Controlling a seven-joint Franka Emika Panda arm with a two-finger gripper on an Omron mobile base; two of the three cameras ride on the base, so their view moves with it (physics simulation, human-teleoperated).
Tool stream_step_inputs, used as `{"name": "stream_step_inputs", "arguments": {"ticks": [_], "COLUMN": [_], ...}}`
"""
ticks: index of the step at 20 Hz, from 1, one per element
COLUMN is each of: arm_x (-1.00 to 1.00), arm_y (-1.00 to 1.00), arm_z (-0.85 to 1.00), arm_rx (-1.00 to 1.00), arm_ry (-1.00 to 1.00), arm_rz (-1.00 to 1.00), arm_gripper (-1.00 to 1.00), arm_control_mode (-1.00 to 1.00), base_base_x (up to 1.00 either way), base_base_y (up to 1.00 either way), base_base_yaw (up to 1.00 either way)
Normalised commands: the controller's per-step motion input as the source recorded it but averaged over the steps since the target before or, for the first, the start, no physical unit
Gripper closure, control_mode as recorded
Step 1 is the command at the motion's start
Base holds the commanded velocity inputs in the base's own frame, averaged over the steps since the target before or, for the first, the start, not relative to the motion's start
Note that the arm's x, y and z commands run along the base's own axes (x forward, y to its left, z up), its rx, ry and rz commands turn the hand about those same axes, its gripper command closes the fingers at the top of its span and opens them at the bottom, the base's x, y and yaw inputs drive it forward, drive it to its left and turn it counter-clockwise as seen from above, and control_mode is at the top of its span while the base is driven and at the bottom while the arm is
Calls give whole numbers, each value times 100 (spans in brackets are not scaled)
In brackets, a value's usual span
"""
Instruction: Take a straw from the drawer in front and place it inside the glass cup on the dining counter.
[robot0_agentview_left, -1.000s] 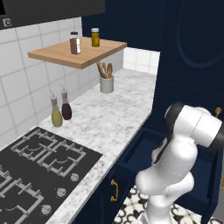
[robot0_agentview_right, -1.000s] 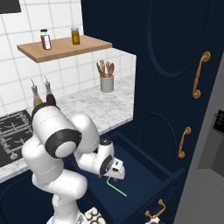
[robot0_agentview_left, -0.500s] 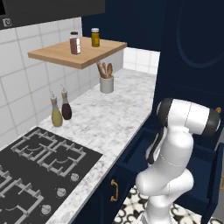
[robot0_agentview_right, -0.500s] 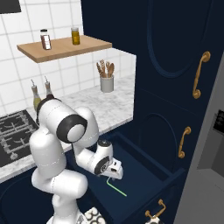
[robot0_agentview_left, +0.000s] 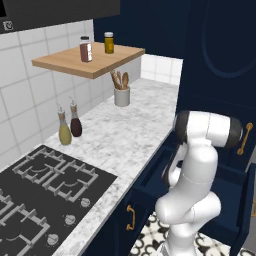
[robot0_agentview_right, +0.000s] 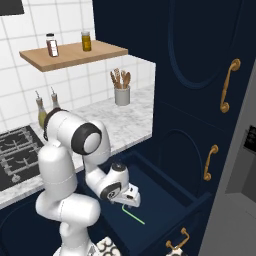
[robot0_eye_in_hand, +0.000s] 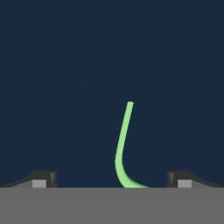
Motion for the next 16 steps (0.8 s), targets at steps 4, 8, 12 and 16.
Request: {"name": "stream_step_inputs", "arguments": {"ticks": [4,8,12,16], "arm_x": [0,0,4,8], "arm_y": [-6,-12,-2,0], "arm_z": [-2,-9,-18,-31], "arm_rx": [0,0,0,0], "arm_ry": [-2,-1,0,0], "arm_rz": [0,0,0,0], "arm_gripper": [-100,-100,-100,-100], "arm_control_mode": [-100,-100,-100,-100], "base_base_x": [0,0,0,0], "base_base_y": [0,0,0,0], "base_base_yaw": [0,0,0,0]}}
